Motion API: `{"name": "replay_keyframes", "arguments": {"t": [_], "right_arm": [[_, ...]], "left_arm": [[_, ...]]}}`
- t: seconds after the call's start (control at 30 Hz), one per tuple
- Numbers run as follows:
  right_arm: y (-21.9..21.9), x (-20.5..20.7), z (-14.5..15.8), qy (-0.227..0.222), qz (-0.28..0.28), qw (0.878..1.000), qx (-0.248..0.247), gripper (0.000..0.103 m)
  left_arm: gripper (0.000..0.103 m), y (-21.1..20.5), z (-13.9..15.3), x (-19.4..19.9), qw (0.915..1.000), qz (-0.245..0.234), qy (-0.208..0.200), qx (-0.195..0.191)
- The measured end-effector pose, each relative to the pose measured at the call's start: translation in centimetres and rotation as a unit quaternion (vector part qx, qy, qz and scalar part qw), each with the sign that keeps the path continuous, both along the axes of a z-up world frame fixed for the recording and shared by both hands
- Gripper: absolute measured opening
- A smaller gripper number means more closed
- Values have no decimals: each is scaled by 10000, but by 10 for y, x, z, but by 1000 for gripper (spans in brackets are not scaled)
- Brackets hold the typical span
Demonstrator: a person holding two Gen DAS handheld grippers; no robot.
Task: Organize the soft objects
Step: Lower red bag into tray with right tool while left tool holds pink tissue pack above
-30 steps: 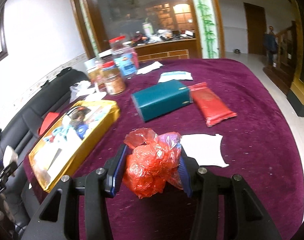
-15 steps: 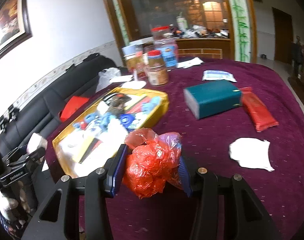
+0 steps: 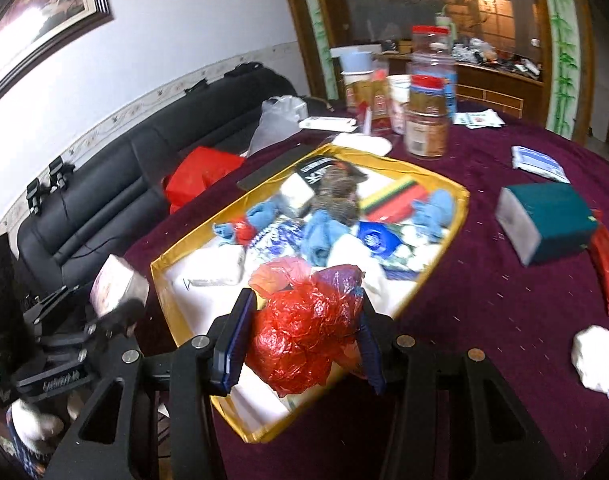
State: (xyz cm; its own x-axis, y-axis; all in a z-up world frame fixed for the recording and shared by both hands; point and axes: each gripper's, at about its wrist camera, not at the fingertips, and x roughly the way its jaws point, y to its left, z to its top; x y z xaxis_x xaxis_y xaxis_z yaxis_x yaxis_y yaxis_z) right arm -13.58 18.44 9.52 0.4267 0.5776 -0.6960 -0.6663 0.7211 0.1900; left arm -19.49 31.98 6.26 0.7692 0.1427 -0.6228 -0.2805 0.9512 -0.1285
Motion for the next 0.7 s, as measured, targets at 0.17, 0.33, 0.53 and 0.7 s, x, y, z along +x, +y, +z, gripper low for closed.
{"name": "replay_keyframes", "arguments": {"t": [0.17,0.33,0.53,0.7], "right_arm": [[22,15,-12,229,106,9996,-154,47],[42,35,-29,589,115,9980,-220,47],[65,59,-40,871,136,9956,-321,47],[62,84,-9,787,-115,9968,59,47]], "left_arm": [[79,6,2,-3,9998,-89,-125,-127],[79,14,0,1,9994,-167,-177,-237],[79,23,-5,0,9988,-196,-180,-403],[79,25,-4,-3,9982,-252,-271,-477]]}}
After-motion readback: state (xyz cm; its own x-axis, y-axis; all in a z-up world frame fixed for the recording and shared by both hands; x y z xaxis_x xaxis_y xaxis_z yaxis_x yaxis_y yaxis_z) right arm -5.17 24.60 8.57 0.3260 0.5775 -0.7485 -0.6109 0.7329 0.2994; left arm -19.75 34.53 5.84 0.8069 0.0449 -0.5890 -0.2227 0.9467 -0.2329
